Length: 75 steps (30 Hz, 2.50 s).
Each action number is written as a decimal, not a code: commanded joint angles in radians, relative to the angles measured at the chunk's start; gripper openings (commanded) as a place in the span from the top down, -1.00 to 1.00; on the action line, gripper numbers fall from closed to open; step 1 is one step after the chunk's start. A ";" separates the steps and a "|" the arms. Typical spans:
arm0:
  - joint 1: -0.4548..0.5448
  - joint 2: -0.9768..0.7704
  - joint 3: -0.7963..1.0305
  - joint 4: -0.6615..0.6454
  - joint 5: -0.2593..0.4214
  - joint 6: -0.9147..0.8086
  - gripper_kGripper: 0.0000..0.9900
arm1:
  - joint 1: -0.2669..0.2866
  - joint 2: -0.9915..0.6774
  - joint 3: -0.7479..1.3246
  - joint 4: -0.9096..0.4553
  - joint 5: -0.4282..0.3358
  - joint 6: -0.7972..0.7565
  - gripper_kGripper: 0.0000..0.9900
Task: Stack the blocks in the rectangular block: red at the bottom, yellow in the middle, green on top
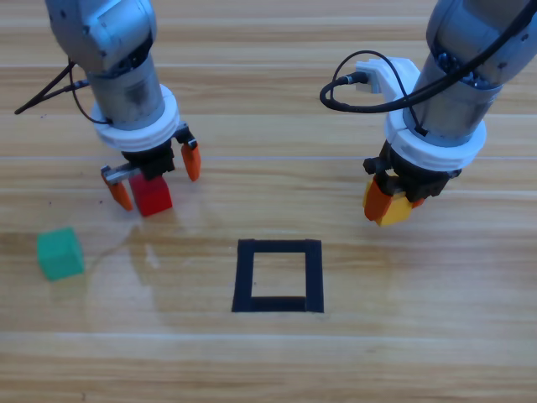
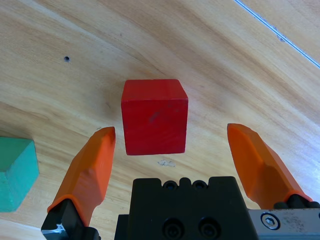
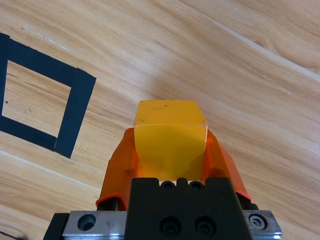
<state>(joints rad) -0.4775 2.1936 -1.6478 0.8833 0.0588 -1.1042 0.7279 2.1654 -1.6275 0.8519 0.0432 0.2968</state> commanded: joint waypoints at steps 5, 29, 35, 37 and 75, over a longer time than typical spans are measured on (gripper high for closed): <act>0.031 0.011 0.042 -0.029 0.004 0.007 -0.90 | -0.019 -0.013 0.028 -0.033 0.024 -0.010 1.00; 0.042 0.061 0.068 -0.033 0.012 0.067 0.37 | -0.019 -0.032 0.041 -0.039 0.029 -0.015 1.00; 0.040 0.159 -0.141 0.178 0.058 0.129 0.90 | -0.019 -0.035 0.041 -0.039 0.029 -0.016 1.00; 0.033 0.175 -0.201 0.221 0.052 0.179 0.92 | -0.019 -0.036 0.041 -0.039 0.029 -0.016 1.00; -0.317 -0.195 0.106 -0.020 -0.048 0.179 0.91 | -0.019 -0.087 0.094 -0.063 0.017 0.019 1.00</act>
<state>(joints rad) -0.7768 2.0389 -1.5927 0.9074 0.0257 -0.8992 0.7278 2.1282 -1.5628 0.8027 0.0655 0.3047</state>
